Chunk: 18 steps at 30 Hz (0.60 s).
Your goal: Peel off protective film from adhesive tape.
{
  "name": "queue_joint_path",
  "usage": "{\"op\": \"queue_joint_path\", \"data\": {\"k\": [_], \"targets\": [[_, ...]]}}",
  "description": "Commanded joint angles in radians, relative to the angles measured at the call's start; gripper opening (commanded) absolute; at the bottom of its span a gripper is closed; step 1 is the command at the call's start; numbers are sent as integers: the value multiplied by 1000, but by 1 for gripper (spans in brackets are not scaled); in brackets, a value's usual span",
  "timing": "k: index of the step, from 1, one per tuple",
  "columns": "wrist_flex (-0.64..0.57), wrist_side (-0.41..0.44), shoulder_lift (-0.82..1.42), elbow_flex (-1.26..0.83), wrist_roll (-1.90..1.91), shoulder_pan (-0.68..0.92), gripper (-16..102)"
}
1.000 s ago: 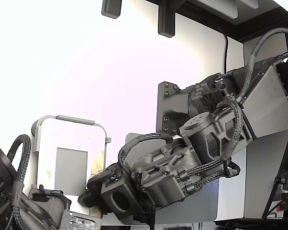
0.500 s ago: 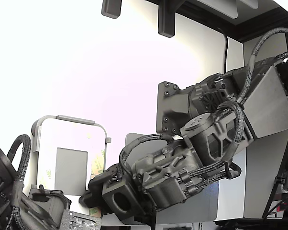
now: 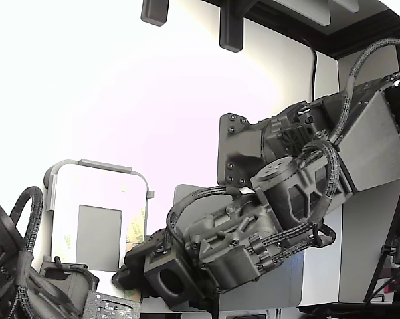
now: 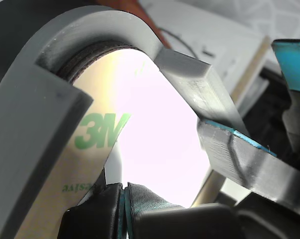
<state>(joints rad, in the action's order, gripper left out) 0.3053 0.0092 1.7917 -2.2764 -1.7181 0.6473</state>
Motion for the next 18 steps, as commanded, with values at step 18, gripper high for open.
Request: {"op": "queue_joint_path", "data": {"k": [18], "targets": [[9, -8, -11, 58, 0, 15, -10]]}}
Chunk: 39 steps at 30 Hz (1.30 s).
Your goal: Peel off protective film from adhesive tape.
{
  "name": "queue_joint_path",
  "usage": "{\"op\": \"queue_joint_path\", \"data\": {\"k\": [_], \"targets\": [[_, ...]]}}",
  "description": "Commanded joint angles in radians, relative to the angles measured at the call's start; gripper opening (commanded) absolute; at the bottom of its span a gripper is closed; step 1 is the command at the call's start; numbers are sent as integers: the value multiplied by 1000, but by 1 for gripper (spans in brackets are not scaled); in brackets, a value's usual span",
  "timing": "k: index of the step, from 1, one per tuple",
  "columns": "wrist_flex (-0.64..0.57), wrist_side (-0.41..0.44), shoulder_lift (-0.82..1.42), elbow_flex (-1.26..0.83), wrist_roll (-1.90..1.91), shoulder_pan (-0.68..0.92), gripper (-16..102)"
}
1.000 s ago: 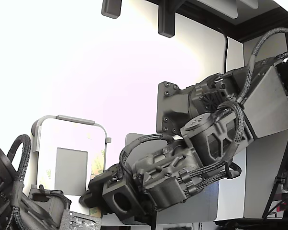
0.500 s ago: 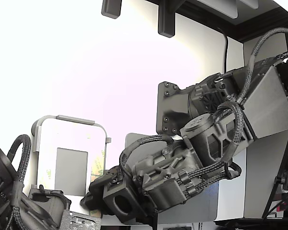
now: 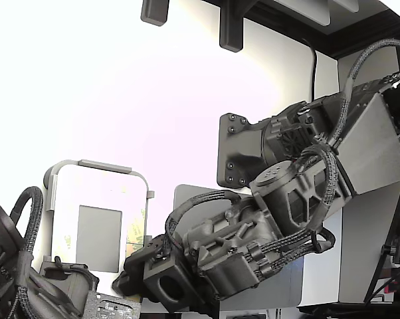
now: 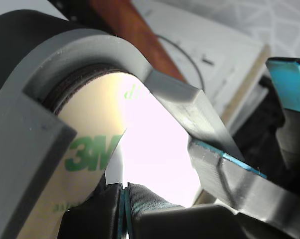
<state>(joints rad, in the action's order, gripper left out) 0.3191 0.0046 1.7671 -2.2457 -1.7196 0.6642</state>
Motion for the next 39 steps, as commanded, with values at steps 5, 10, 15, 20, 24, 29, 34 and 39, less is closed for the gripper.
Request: {"op": "queue_joint_path", "data": {"k": [5, 10, 15, 20, 24, 29, 34, 39], "targets": [[2, 6, 11, 35, 5, 6, -10], [6, 14, 5, 44, 6, 15, -10], [8, 18, -3, 54, 8, 21, -10], [9, 23, -12, 63, 9, 29, -10], [15, 25, -21, 77, 9, 32, -10], [17, 26, -26, 83, 9, 35, -10], [17, 29, -31, 87, 11, 40, -10], [25, 31, -37, 100, 11, 43, -10]]}}
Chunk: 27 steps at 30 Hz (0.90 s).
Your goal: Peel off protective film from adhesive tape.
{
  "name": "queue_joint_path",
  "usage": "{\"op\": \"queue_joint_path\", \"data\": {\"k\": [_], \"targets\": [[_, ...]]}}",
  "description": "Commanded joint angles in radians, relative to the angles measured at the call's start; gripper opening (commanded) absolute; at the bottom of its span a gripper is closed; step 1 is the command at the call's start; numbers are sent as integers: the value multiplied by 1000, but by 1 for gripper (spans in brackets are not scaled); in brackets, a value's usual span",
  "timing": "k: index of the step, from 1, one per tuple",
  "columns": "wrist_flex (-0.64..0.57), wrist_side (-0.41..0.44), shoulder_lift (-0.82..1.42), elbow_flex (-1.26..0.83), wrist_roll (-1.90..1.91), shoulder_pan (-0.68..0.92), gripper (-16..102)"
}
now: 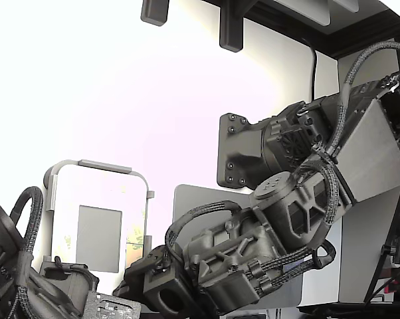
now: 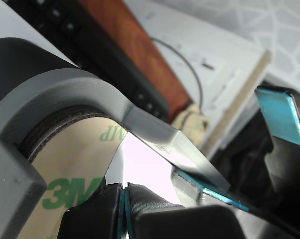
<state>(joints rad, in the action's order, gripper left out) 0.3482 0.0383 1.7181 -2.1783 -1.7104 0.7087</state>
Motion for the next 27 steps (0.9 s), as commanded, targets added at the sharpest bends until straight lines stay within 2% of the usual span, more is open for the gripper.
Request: {"op": "queue_joint_path", "data": {"k": [1, 27], "targets": [[-3, -3, 11, 34, 2, -2, -10], [28, 5, 2, 64, 5, 8, -10]]}}
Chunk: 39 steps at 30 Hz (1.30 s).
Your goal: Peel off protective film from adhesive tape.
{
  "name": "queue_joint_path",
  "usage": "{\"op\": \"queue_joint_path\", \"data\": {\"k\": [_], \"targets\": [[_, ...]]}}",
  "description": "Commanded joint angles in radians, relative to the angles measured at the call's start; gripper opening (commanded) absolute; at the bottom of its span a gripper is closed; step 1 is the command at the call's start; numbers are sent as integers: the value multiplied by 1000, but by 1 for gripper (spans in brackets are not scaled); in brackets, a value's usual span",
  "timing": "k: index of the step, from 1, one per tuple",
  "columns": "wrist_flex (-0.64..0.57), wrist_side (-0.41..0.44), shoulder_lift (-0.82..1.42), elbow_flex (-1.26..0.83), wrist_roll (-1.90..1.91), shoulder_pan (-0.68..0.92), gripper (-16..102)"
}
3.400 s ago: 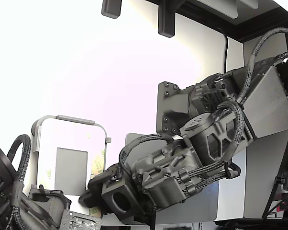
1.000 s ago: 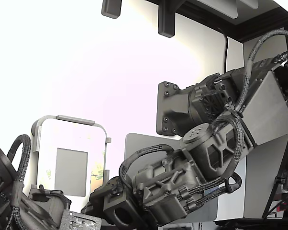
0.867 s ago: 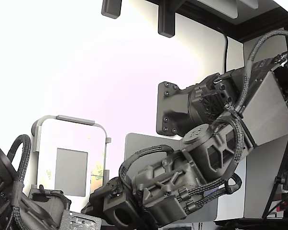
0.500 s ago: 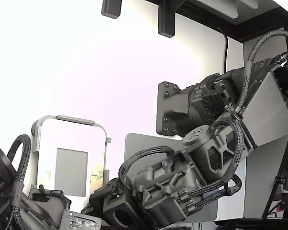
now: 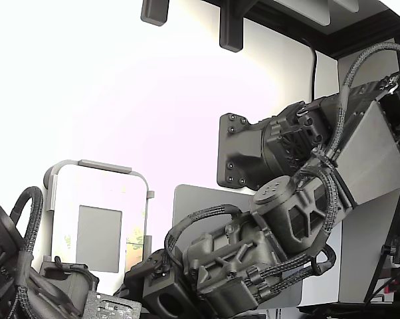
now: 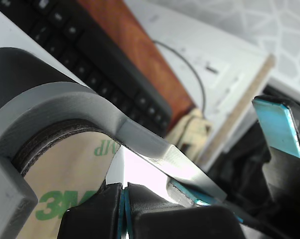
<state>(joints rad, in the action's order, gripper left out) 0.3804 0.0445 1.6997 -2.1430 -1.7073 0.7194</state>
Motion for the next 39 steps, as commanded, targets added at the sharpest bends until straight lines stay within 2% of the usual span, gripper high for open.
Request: {"op": "queue_joint_path", "data": {"k": [1, 39], "targets": [[-3, 0, 20, 29, 0, -3, -10], [34, 31, 3, 66, 11, 23, -10]]}}
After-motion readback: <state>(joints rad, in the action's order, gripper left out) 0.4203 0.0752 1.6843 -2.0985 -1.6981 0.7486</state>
